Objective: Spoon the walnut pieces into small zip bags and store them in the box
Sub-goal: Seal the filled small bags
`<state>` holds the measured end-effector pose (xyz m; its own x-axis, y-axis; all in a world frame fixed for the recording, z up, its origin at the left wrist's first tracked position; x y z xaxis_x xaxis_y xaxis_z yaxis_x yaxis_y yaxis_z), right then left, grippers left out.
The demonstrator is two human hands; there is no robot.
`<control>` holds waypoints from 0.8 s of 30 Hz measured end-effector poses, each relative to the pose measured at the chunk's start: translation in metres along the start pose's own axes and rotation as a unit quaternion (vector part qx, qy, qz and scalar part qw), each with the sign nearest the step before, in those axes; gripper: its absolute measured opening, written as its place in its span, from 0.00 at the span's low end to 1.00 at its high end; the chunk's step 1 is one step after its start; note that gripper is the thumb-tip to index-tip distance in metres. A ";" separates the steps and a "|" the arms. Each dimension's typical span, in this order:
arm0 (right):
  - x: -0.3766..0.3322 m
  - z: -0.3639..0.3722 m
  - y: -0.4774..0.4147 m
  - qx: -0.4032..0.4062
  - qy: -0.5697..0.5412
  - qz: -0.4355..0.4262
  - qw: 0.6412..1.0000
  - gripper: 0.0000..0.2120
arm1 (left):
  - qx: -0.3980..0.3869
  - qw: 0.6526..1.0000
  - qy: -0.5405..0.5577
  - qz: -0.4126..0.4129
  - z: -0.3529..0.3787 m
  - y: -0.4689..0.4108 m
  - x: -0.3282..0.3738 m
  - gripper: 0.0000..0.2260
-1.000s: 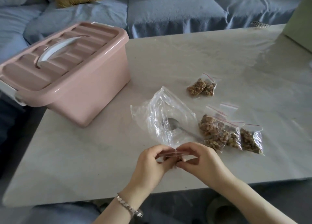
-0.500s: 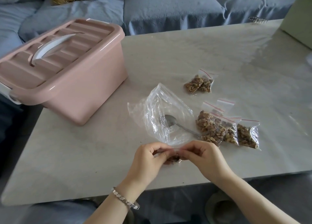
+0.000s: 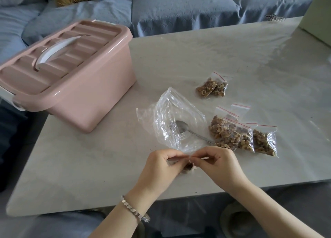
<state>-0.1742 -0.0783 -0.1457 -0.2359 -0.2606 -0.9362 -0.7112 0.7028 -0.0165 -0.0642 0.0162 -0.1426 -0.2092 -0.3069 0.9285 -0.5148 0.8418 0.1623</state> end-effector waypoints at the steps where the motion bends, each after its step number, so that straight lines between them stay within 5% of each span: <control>1: -0.003 0.000 -0.001 -0.002 0.013 -0.016 1.000 0.04 | -0.012 1.000 -0.015 0.014 0.001 -0.001 0.004 0.06; 8: -0.010 -0.001 0.000 -0.010 0.038 -0.080 0.996 0.01 | -0.008 0.989 -0.105 0.107 -0.003 0.000 0.014 0.03; 16: -0.009 -0.005 0.002 0.006 0.036 -0.066 0.997 0.01 | 0.035 0.989 -0.123 0.068 -0.026 0.004 0.001 0.11; 24: -0.017 0.005 0.001 -0.038 0.123 -0.042 0.991 0.03 | 0.072 0.983 -0.160 0.059 -0.038 0.006 0.008 0.05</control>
<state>-0.1678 -0.0702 -0.1317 -0.3214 -0.4760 -0.8186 -0.7804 0.6228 -0.0557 -0.0372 0.0359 -0.1215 -0.5138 -0.3542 0.7814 -0.5790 0.8152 -0.0112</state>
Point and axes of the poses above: each hand's wrist, its own y-axis away from the middle knuckle, its own z-axis out of the palm, x = y × z, the point moved 7 cm from there along -y, towards the middle knuckle, and after that the axes turned 3 degrees about -y, right-handed, at the moved point
